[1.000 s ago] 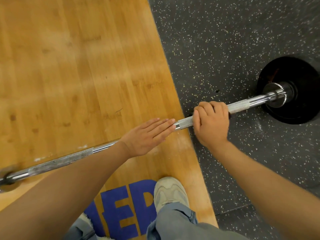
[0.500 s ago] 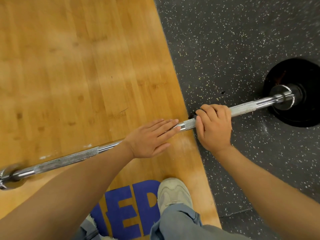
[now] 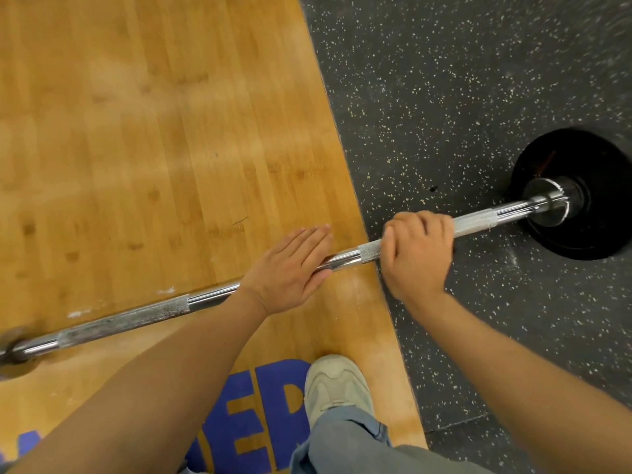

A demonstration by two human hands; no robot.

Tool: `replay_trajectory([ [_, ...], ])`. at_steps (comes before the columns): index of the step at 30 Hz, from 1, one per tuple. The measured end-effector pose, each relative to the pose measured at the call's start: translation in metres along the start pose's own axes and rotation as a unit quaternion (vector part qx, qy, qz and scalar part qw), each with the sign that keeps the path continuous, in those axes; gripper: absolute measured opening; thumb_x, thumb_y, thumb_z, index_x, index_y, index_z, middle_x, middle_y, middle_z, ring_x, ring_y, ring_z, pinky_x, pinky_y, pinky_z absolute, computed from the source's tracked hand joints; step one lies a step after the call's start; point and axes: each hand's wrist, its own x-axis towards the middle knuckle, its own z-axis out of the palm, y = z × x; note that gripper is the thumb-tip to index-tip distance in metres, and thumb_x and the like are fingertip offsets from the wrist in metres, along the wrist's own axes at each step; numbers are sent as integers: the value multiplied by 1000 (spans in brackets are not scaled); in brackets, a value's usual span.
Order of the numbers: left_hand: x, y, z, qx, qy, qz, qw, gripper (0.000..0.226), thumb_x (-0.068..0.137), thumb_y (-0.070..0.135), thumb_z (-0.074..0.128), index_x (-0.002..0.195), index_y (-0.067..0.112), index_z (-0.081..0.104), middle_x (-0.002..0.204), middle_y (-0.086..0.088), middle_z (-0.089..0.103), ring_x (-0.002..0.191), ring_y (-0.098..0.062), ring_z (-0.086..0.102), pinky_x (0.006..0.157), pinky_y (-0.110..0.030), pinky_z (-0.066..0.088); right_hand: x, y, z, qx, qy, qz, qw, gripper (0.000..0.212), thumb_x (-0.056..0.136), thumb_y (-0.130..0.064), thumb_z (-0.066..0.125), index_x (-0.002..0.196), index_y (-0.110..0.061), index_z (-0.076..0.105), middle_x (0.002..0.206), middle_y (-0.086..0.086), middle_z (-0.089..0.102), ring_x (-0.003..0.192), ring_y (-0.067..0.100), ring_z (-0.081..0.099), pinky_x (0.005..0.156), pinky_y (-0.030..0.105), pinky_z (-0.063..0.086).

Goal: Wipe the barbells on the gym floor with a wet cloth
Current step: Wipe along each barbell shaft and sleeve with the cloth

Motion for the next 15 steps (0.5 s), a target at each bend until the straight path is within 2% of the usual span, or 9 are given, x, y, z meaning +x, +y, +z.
replay_trajectory([
  [1,0,0,-1,-3,4,-13,1000,55,107,40,26,138,-2,47,144,-20,49,129,-31,53,113,-42,35,-7,-14,3,11,-12,-26,1000,27,97,-22,46,89,-11,69,97,5,69,94,32,55,91,46,39],
  [3,0,1,-3,-16,9,-40,999,59,106,42,28,136,-3,50,144,-20,49,129,-32,53,112,-44,35,-12,-22,4,11,-36,-130,991,30,100,-27,44,98,-12,69,103,5,68,96,33,58,90,46,41],
  [6,0,-1,-7,-28,18,-66,997,61,105,44,30,134,-4,53,144,-19,50,127,-32,54,112,-46,35,0,9,-2,-7,-72,-260,963,38,104,-32,35,107,-11,66,107,8,66,92,32,59,81,43,43],
  [7,0,-1,-7,-25,21,-66,997,60,104,44,31,133,-4,54,143,-19,50,126,-32,54,113,-46,34,4,22,-5,-9,-74,-249,966,41,104,-33,33,106,-10,66,106,8,66,90,32,59,79,43,44],
  [9,0,-1,-6,-14,26,-61,998,60,104,43,31,133,-3,55,143,-18,51,126,-31,54,113,-46,35,11,38,-8,-2,-52,-142,988,45,105,-31,30,96,-8,68,97,8,66,84,34,60,76,43,44],
  [12,1,0,-3,15,31,-16,999,55,106,39,28,132,-1,56,141,-18,53,124,-31,56,110,-46,38,8,10,0,-7,25,24,999,32,97,-19,45,80,-8,69,87,6,68,81,32,58,81,44,43],
  [14,0,0,-1,36,36,12,999,49,107,36,30,132,1,53,140,-17,54,123,-30,57,110,-45,39,4,-16,9,0,33,38,999,26,93,-17,49,75,-10,68,82,4,67,80,30,56,83,45,43],
  [15,0,0,0,43,40,15,998,47,107,35,31,132,1,53,140,-17,54,123,-30,57,110,-45,40,2,-22,10,10,19,-6,1000,27,93,-18,49,75,-10,67,82,4,67,79,29,57,81,44,43],
])
